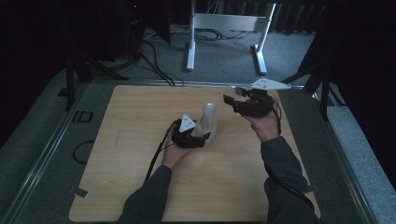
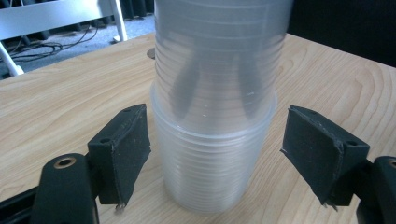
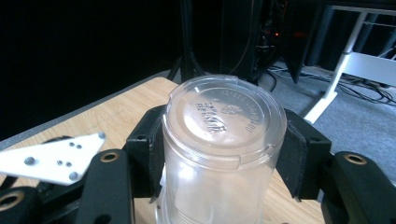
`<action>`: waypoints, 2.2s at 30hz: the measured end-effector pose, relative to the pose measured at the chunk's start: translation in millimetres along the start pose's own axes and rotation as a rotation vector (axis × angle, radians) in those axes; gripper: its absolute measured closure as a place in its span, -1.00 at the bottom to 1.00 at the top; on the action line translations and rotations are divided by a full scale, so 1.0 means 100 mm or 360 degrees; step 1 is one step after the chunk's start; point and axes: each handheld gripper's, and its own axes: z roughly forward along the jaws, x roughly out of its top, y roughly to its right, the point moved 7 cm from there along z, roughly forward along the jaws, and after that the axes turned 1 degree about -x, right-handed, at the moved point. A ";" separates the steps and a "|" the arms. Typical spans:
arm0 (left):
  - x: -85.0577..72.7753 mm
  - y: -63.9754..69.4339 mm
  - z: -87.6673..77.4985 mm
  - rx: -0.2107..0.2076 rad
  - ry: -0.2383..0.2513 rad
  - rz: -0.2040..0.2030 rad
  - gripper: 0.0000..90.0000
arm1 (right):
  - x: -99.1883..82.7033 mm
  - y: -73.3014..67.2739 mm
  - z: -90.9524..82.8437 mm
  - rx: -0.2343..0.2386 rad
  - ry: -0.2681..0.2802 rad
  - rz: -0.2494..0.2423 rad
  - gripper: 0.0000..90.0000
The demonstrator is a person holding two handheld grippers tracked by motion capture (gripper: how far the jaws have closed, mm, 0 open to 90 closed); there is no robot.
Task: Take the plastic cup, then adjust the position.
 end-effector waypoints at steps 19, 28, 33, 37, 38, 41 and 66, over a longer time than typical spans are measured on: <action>-0.02 0.02 -0.22 0.0008 0.0045 -0.0034 -0.57 | -0.36 0.24 -0.28 -0.0128 -0.0089 0.0069 -0.09; 0.07 0.20 -0.40 -0.0039 0.0126 0.0022 -0.55 | -0.61 0.25 -0.30 -0.0148 -0.0133 0.0126 -0.09; 0.17 0.33 -0.46 -0.0076 0.0154 0.0089 -0.54 | -0.78 0.24 -0.29 -0.0149 -0.0158 0.0177 -0.09; 0.24 0.41 -0.47 -0.0107 0.0172 0.0115 -0.53 | -0.90 0.21 -0.29 -0.0159 -0.0186 0.0215 -0.09; 0.25 0.43 -0.47 -0.0116 0.0173 0.0123 -0.52 | -0.93 0.20 -0.28 -0.0162 -0.0187 0.0225 -0.09; 0.29 0.51 -0.45 -0.0145 0.0175 0.0148 -0.49 | -1.00 0.18 -0.28 -0.0147 -0.0184 0.0279 -0.09; 0.30 0.71 -0.20 -0.0214 0.0132 0.0196 -0.49 | -1.28 0.11 -0.32 -0.0121 -0.0093 0.0557 -0.09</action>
